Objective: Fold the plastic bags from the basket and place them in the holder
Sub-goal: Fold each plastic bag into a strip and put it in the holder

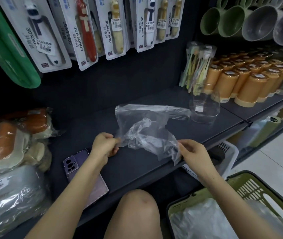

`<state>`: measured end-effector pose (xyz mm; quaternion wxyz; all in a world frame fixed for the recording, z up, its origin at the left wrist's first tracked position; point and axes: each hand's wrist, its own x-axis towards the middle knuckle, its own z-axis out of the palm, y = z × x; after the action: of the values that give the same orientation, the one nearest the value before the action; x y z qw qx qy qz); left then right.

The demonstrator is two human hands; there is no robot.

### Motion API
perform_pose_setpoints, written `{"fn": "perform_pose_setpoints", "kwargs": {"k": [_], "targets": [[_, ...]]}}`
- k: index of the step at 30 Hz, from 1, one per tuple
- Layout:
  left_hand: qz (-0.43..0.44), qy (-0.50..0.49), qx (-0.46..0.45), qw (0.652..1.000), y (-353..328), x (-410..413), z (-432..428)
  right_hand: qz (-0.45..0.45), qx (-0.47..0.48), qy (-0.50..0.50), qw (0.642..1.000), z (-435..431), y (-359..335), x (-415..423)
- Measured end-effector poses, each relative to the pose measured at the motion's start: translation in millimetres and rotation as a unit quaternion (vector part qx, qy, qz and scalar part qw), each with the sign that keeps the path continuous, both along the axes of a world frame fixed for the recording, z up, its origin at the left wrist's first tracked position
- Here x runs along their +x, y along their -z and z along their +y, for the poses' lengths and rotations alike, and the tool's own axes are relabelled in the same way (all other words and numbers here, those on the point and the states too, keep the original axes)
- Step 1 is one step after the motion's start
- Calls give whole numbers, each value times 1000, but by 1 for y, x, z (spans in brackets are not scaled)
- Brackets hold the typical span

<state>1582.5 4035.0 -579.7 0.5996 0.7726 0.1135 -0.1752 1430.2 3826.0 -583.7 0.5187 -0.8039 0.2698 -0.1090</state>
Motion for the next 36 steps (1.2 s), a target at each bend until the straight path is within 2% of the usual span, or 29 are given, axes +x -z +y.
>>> {"fn": "perform_pose_setpoints", "kwargs": {"k": [3, 6, 8, 11, 17, 19, 21, 25, 33, 36], "targets": [[-8, -53, -94, 994, -1, 0, 2, -25, 133, 37, 990, 2, -12, -7], [3, -81, -154, 985, -4, -2, 3, -1, 301, 9, 953, 1, -21, -13], [12, -94, -178, 980, -6, -4, 2, 0, 351, -19, 936, 2, -20, -13], [49, -100, -197, 974, -10, -5, 4, -38, 380, 1, 924, 2, -15, -10], [145, -140, -283, 938, -22, 2, 28, -82, 386, 93, 914, -32, -4, -7], [146, -129, -282, 939, -21, 4, 34, -75, 359, 100, 925, -46, 0, -8], [118, -107, -242, 957, -18, 3, 33, -53, 319, 94, 942, -55, 1, -6], [-12, -61, -62, 996, -9, -3, 30, -40, 221, 75, 972, -65, -6, 3], [-75, 16, -26, 997, -9, -7, 37, -63, 189, 56, 978, -83, -9, 39], [-113, 63, 51, 990, -4, -7, 41, -45, 135, 53, 988, -84, -5, 46]]}}
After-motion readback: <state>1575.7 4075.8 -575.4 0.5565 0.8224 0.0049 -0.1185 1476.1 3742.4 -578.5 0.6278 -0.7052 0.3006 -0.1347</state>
